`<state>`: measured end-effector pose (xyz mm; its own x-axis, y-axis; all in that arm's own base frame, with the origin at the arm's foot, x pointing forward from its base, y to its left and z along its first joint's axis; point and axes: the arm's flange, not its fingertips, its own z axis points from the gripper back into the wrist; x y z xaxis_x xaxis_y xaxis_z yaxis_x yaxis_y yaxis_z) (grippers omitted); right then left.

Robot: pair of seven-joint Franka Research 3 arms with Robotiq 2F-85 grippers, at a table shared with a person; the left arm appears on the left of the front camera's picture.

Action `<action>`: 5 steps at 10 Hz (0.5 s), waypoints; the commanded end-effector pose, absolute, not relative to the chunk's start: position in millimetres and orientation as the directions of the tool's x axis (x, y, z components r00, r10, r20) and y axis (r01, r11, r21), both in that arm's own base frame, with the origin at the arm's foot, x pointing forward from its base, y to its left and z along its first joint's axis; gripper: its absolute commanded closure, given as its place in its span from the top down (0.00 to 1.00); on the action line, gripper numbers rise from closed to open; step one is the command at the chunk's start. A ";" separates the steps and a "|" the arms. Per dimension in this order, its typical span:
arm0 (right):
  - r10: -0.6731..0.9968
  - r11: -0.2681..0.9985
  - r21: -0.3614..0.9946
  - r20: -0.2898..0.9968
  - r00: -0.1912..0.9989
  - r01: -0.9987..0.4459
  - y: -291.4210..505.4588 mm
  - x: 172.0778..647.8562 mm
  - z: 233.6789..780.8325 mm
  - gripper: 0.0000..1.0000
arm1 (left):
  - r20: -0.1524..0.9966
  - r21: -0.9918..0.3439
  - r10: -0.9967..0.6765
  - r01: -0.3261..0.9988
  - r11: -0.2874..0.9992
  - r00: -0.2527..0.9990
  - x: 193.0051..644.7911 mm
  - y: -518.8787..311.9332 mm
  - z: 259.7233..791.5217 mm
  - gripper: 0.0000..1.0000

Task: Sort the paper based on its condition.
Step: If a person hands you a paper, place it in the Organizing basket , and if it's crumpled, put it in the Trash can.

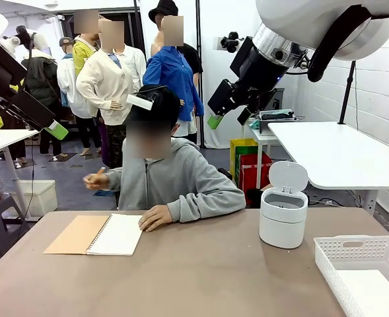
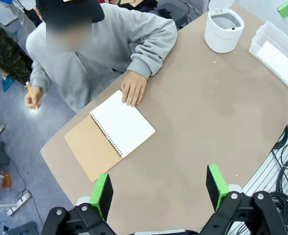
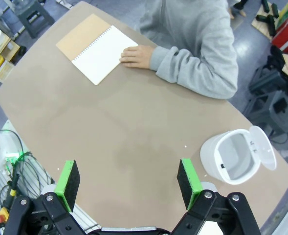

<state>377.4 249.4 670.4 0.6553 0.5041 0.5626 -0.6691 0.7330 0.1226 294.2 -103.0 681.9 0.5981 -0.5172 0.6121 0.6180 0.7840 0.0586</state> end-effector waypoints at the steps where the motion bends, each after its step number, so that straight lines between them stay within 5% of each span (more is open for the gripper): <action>1: 0.501 0.735 0.125 0.562 0.658 -0.667 247.8 378.4 669.8 1.00 | 0.612 0.059 -0.517 0.617 0.784 0.598 294.2 -102.7 681.9 1.00; 5: 0.501 0.735 0.125 0.562 0.658 -0.667 247.8 378.4 669.8 1.00 | 0.612 0.059 -0.517 0.617 0.784 0.598 294.2 -102.7 681.9 1.00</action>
